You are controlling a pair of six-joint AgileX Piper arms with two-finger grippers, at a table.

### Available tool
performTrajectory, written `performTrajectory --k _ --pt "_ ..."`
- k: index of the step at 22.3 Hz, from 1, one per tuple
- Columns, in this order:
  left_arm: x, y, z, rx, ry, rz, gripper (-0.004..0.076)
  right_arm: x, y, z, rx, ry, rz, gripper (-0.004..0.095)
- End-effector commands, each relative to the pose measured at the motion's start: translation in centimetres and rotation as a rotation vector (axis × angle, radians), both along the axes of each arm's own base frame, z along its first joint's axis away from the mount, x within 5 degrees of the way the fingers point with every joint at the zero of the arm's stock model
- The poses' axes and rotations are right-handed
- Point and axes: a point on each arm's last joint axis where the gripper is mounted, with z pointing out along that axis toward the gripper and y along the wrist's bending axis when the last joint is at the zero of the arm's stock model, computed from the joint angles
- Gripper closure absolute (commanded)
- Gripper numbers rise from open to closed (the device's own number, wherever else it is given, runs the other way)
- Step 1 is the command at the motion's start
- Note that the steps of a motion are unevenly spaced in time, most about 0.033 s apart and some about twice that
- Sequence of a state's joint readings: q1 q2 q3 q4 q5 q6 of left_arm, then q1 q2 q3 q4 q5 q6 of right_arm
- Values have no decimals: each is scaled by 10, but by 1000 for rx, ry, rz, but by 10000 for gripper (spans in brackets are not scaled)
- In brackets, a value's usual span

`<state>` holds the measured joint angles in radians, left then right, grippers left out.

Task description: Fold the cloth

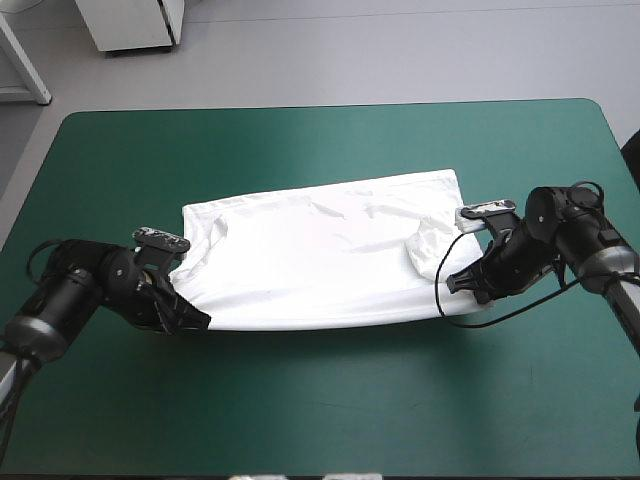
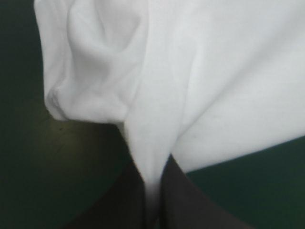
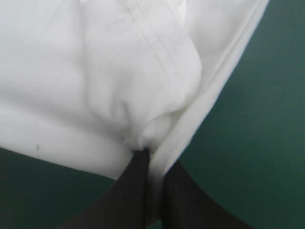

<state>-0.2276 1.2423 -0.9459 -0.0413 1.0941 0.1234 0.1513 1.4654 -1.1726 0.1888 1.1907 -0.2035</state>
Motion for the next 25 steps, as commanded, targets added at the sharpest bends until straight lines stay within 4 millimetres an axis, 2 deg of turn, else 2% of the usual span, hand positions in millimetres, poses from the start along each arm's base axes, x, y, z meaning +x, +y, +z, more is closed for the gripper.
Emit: performTrajectory --k 1,3,6,8,10,11,14,17,19,25 --pt "-18 4 42 -27 -107 25 733 -16 -4 31 7 -59 -9 920" --pt "-27 6 56 -42 -139 26 733 -23 -4 40 18 -92 -9 920" --pt "-44 9 70 -58 -162 43 733 -45 -5 65 66 -182 -36 920" --pt "-45 10 71 -60 -166 45 733 -52 -6 71 74 -210 -38 920" --pt "-42 10 72 -62 -192 50 733 -48 -5 72 81 -255 -48 920" --pt "-39 10 71 -59 -209 53 733 -41 -5 74 88 -295 -56 920" --pt "-23 8 71 -67 -285 90 733 -6 -1 84 99 -434 -82 921" --pt "-1 8 70 -43 -394 108 733 38 4 90 110 -521 -94 921" --pt "19 7 64 -20 -446 109 733 70 9 81 101 -516 -83 921" --pt "62 1 33 45 -455 77 733 120 17 52 90 -457 -70 921"
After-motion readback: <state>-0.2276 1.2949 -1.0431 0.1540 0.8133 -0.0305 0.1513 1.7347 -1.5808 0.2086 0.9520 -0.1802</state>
